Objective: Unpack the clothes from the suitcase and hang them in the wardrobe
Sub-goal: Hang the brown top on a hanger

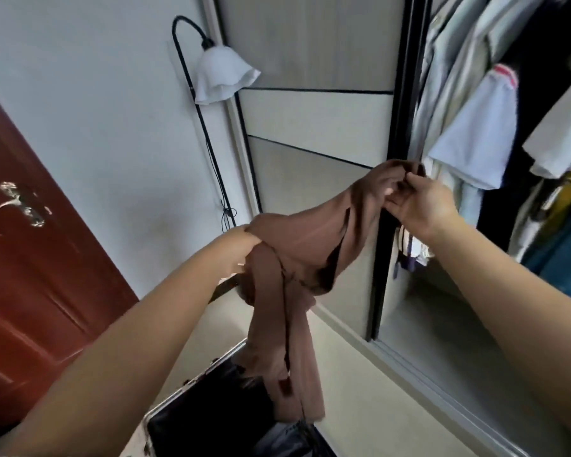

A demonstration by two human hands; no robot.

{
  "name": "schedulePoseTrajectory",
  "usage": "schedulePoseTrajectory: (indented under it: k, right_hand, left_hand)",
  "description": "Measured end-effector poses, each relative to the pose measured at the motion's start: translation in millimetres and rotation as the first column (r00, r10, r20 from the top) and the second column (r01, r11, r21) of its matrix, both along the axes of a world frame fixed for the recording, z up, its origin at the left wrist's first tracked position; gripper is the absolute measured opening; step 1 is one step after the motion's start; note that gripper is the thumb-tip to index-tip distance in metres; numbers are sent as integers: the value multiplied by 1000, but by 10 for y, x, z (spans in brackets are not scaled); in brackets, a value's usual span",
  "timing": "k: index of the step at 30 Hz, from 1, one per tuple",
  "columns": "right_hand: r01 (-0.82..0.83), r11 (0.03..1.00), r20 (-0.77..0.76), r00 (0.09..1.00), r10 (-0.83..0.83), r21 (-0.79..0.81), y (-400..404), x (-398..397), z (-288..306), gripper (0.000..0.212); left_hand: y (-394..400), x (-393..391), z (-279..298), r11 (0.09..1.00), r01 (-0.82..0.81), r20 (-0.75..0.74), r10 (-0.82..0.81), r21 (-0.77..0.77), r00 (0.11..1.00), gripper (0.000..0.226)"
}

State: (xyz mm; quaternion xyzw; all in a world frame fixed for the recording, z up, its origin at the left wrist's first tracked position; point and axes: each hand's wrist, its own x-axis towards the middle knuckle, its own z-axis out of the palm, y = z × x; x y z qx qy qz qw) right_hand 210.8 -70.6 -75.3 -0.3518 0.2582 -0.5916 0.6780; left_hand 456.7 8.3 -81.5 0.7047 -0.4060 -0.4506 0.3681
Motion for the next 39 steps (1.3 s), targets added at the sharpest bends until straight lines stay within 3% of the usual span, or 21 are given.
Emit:
schedulePoseTrajectory:
  k: [2, 4, 6, 8, 9, 11, 13, 14, 15, 16, 17, 19, 20, 21, 24, 26, 31, 34, 37, 39]
  right_hand:
    - [-90, 989, -422, 906, 32, -117, 155, -9, 23, 27]
    - [-219, 969, -629, 771, 101, -112, 332, 28, -7, 36]
    - [-249, 964, -656, 744, 129, -94, 594, 73, -87, 36]
    - [-342, 924, -649, 744, 157, -169, 842, 79, -222, 26]
    - [-412, 881, -640, 747, 180, -233, 957, 57, -259, 32]
    - [-518, 802, -706, 685, 180, -298, 1082, 17, -357, 74]
    - [-541, 755, -827, 563, -2, -370, 1121, -27, -474, 97]
    - [-522, 752, -859, 500, -114, -403, 1145, -17, -501, 87]
    - [-469, 757, -851, 480, -213, -455, 1119, -15, -508, 61]
    - [-402, 773, -829, 488, -274, -492, 1147, -8, -459, 31]
    - [-350, 788, -801, 529, -281, -508, 1142, -2, -368, 20]
    - [-295, 855, -728, 673, -131, -426, 1181, -22, -174, 13]
    - [-253, 875, -664, 741, -99, -413, 1215, -40, -22, 31]
    - [-221, 888, -592, 803, -69, -404, 1220, -64, 127, 44]
    - [-139, 901, -324, 946, -2, -412, 1309, -137, 649, 16]
    - [-87, 912, -263, 965, -23, -401, 1356, -153, 947, 25]
    - [-50, 937, -225, 974, -30, -345, 1417, -106, 1364, 26]
    - [-12, 975, -299, 953, -57, -223, 1417, -65, 1327, 26]
    - [1, 995, -292, 956, -31, -100, 1418, 6, 1165, 24]
    - [-1, 1000, -228, 974, 3, 7, 1453, 27, 1096, 24]
  left_hand:
    - [99, -139, 362, 1000, 0, -109, 0, 3, 994, 19]
    - [190, -279, 664, 998, -40, -274, 24, -53, 961, 20]
    - [259, -390, 902, 981, -131, -428, 59, -140, 902, 21]
    - [314, -448, 1075, 951, -218, -590, 47, -222, 806, 22]
    - [335, -465, 1150, 933, -252, -649, 28, -255, 760, 22]
    - [362, -496, 1276, 899, -316, -736, -9, -302, 677, 24]
    - [405, -519, 1368, 867, -366, -781, -42, -339, 623, 24]
    - [458, -517, 1408, 857, -366, -782, -67, -363, 620, 23]
    - [463, -519, 1431, 847, -364, -782, -92, -387, 616, 21]
    - [500, -525, 1459, 843, -356, -785, -117, -402, 608, 22]
    - [501, -514, 1491, 835, -358, -785, -133, -417, 604, 23]
    - [543, -476, 1531, 820, -365, -790, -161, -441, 592, 21]
    - [570, -465, 1540, 815, -357, -781, -176, -457, 599, 21]
    - [569, -444, 1518, 809, -345, -750, -168, -476, 640, 21]
    - [528, -355, 1306, 808, -221, -402, -21, -546, 916, 30]
    - [592, -366, 1121, 855, -109, -262, -33, -508, 965, 34]
    - [771, -400, 897, 909, 48, -265, -171, -413, 949, 47]
    - [960, -484, 931, 887, 177, -170, -271, -426, 947, 10]
    - [1126, -634, 882, 828, 291, -121, -391, -480, 913, 10]
    - [1194, -788, 740, 755, 420, 11, -480, -505, 877, 17]
